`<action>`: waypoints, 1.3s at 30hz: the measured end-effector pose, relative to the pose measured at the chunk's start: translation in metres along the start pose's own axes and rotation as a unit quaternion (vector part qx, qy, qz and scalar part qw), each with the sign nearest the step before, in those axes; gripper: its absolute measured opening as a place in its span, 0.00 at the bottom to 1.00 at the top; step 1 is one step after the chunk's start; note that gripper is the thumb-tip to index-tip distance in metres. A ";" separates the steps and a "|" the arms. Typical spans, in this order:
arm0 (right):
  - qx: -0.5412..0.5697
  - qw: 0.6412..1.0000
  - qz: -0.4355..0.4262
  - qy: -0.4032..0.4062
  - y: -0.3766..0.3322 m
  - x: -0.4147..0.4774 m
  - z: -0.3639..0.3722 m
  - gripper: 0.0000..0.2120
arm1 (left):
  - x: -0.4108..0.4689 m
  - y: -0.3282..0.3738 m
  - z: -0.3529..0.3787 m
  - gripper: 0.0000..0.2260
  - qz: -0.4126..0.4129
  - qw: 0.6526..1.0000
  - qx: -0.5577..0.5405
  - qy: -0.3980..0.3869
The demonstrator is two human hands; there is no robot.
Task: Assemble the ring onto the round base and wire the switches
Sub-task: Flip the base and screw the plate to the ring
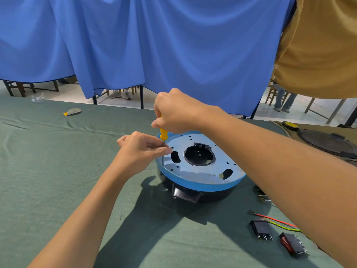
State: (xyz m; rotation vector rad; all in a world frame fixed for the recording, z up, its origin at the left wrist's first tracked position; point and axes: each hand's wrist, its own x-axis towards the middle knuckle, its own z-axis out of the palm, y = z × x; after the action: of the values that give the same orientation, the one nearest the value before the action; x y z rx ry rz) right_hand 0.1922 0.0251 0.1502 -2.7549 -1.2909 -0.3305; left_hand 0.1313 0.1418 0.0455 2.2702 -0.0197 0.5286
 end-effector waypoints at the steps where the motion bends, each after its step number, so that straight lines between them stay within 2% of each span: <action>1: 0.000 1.000 0.002 -0.004 0.000 0.000 0.001 0.16 | 0.000 -0.001 0.001 0.13 -0.001 1.000 -0.001 0.010; 3: -0.009 1.000 0.008 -0.015 -0.001 0.001 0.001 0.18 | 0.000 -0.002 0.002 0.14 -0.005 1.000 -0.007 0.023; 7: -0.030 0.998 0.038 -0.033 -0.002 0.001 -0.002 0.13 | -0.002 -0.002 0.004 0.19 -0.003 1.000 -0.025 0.016; 10: -0.031 0.997 0.037 -0.056 -0.004 0.001 -0.003 0.14 | -0.001 -0.002 0.004 0.19 -0.001 0.999 -0.035 0.011; 13: -0.041 0.993 -0.001 -0.109 -0.007 0.002 -0.014 0.16 | -0.002 -0.005 0.002 0.16 -0.001 0.999 -0.052 0.008; 15: -0.057 0.987 -0.044 -0.142 -0.007 0.003 -0.019 0.12 | -0.002 -0.007 0.000 0.14 -0.006 0.998 -0.069 0.005; 18: -0.051 0.986 -0.071 -0.145 -0.006 0.005 -0.017 0.08 | -0.001 -0.009 -0.001 0.12 -0.016 0.996 -0.085 -0.010; 23: -0.005 0.989 -0.001 -0.149 -0.008 0.009 -0.010 0.16 | -0.001 -0.007 0.002 0.10 -0.014 0.997 -0.073 -0.017; 26: 0.005 0.987 0.049 -0.154 -0.012 0.011 -0.008 0.14 | 0.000 -0.006 0.004 0.11 -0.011 0.997 -0.074 -0.015; 29: 0.025 0.980 0.059 -0.187 -0.014 0.008 -0.014 0.14 | 0.000 -0.006 0.004 0.12 -0.010 0.998 -0.067 -0.015; 31: 0.008 0.978 0.026 -0.206 -0.013 0.005 -0.022 0.13 | 0.000 -0.006 0.003 0.13 -0.013 0.998 -0.065 -0.017; 33: -0.050 0.980 -0.036 -0.191 -0.011 0.001 -0.026 0.09 | 0.000 -0.007 0.002 0.13 -0.014 0.998 -0.060 -0.018; 35: -0.085 0.979 -0.067 -0.173 -0.010 0.000 -0.024 0.09 | 0.000 -0.006 0.001 0.12 -0.013 0.998 -0.055 -0.027; 39: -0.018 0.982 0.030 -0.185 -0.014 0.005 -0.015 0.17 | -0.001 -0.003 0.003 0.13 -0.008 0.998 -0.048 -0.028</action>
State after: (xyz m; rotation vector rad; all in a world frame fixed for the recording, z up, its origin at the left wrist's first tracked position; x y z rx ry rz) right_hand 0.1820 0.0349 0.1658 -2.9782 -1.2745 0.1754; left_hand 0.1320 0.1420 0.0411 2.1898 -0.0536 0.4470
